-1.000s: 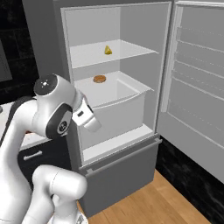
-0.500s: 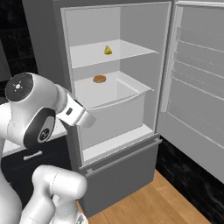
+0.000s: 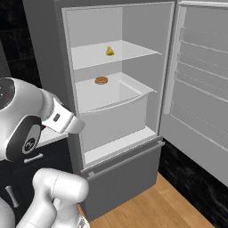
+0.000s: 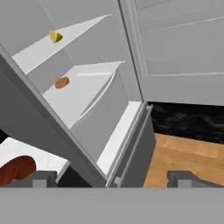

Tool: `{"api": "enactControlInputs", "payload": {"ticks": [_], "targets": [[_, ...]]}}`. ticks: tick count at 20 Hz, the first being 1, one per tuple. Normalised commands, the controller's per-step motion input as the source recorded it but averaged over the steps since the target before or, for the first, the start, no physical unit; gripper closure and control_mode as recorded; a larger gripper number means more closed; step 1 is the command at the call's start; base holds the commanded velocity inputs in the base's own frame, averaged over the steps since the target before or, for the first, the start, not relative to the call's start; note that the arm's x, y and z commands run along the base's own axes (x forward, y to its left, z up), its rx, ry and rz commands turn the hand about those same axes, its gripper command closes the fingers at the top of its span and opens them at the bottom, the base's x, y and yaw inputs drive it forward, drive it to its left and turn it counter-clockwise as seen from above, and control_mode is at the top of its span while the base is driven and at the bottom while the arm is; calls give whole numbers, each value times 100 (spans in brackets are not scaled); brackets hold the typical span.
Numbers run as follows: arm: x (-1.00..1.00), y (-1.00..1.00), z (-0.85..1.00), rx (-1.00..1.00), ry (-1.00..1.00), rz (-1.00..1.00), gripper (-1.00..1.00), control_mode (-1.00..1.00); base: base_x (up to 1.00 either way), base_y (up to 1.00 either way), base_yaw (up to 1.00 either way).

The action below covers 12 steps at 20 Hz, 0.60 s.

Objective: Grab a lemon wedge from the fridge and one ice cube from the ice bowl, and put them in the glass of lemonade.

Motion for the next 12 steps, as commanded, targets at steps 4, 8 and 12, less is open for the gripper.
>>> {"api": "enactControlInputs", "payload": {"ticks": [4, 8, 12], "targets": [[0, 0, 0, 0, 0, 0, -100, -100, 0, 0, 0], [0, 0, 0, 0, 0, 0, -100, -100, 0, 0, 0], [0, -15, -14, 0, 0, 2, -100, -100, 0, 0, 0]]}}
